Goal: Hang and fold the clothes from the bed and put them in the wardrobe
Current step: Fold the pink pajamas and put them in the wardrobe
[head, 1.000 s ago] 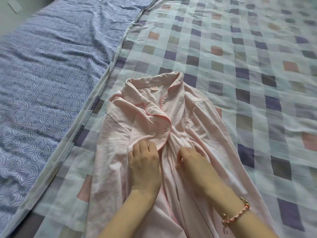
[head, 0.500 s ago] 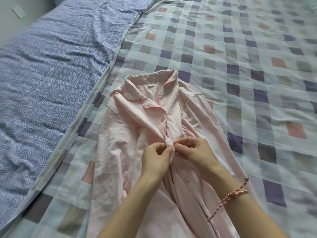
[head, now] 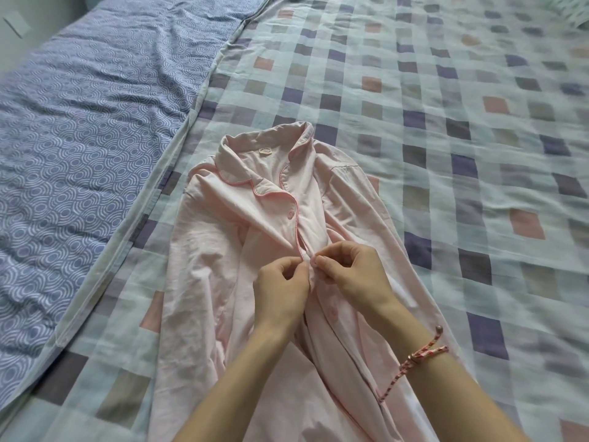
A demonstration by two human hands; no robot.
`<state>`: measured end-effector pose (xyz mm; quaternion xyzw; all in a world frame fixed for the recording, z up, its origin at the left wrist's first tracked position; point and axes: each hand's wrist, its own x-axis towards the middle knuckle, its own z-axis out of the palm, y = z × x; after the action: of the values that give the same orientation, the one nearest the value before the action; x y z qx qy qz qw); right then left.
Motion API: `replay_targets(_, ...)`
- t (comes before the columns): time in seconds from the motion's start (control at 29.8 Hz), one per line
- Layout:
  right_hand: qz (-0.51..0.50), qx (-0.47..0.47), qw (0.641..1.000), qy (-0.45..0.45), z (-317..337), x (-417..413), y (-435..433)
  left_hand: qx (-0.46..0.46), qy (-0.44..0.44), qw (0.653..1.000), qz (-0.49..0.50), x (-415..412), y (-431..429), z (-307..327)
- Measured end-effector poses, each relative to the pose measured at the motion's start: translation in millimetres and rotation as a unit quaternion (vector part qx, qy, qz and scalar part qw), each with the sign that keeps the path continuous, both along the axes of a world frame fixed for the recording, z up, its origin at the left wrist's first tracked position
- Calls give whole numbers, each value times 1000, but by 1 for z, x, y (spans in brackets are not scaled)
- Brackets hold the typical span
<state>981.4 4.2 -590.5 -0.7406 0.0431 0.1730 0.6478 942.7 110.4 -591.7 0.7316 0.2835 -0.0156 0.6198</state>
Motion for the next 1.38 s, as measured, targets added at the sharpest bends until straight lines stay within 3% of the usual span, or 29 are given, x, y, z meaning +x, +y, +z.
replay_targets(0.3,7,-33,999,4,-3,0,-6,-259,32,964,51,0,0,1)
replay_targets(0.4,4,-33,999,9,-3,-1,-6,-296,28,953,59,0,0,-5)
replay_targets(0.67,-5,-33,999,7,-8,-6,-4,-194,-41,977,78,0,-5,-8)
replay_targets(0.84,-2,62,996,56,-7,-5,-4,-238,-56,965,97,0,-7,-6)
replay_targets(1.04,-69,181,972,135,-8,-9,-4,-251,-76,962,80,-4,-15,-15)
replay_targets(1.38,-40,-31,998,-21,-12,-5,2,-183,-63,979,70,5,-8,-17)
